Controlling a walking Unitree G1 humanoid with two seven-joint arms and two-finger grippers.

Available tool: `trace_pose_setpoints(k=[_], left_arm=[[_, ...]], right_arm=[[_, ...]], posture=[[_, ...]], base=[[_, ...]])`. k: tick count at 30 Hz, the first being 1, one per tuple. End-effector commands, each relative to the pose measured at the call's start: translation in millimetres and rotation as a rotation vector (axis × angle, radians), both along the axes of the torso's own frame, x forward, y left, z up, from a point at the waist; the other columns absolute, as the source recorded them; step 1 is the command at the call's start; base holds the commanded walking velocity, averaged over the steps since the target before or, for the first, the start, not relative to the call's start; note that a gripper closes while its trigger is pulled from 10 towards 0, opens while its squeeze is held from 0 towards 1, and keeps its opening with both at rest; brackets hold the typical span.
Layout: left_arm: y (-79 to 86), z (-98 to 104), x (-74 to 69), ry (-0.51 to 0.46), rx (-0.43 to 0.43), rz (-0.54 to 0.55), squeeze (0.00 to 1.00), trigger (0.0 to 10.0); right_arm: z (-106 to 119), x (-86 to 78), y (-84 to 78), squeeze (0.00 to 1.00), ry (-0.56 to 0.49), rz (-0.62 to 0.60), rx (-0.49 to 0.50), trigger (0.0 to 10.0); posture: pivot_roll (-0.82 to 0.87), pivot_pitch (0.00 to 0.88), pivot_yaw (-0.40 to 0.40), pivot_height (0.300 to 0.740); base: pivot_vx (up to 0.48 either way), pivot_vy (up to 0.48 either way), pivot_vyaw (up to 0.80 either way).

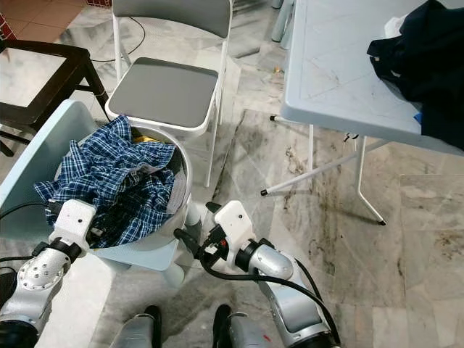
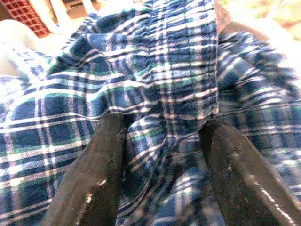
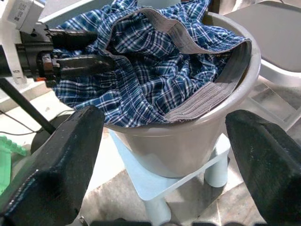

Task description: Hang hanger

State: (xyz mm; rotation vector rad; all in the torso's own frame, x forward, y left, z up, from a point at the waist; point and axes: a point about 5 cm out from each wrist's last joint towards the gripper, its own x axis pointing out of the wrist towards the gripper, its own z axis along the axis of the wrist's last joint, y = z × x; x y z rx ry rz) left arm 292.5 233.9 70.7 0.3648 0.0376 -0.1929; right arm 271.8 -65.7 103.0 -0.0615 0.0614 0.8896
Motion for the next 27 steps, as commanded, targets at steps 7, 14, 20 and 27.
trace_pose_setpoints(k=[7,14,20,27], left_arm=[[-12.4,-2.9,-5.1,0.004,-0.136,-0.021,0.0,0.0],[-14.1,10.6,-5.6,-0.022,-0.298,-0.009,0.0,0.0],[-27.7,32.1,-8.1,-0.017,-0.464,-0.087,0.0,0.0],[-60.6,86.8,-25.6,0.015,-1.023,-0.302,0.0,0.0]], right_arm=[[-3.1,1.6,-4.4,0.0,0.009,-0.004,-0.017,10.0],[-2.7,2.3,-5.5,0.0,0.005,-0.008,-0.02,10.0],[-3.0,3.5,-5.8,0.0,0.002,-0.013,-0.022,10.0],[-2.4,5.0,-5.4,0.0,-0.005,-0.013,-0.026,10.0]], posture=[[0.28,0.292,-0.137,0.74],[0.28,0.298,-0.141,0.74],[0.29,0.301,-0.142,0.74],[0.3,0.307,-0.144,0.74]], base=[[0.0,0.0,0.0],[0.0,0.0,0.0],[0.0,0.0,0.0],[0.0,0.0,0.0]])
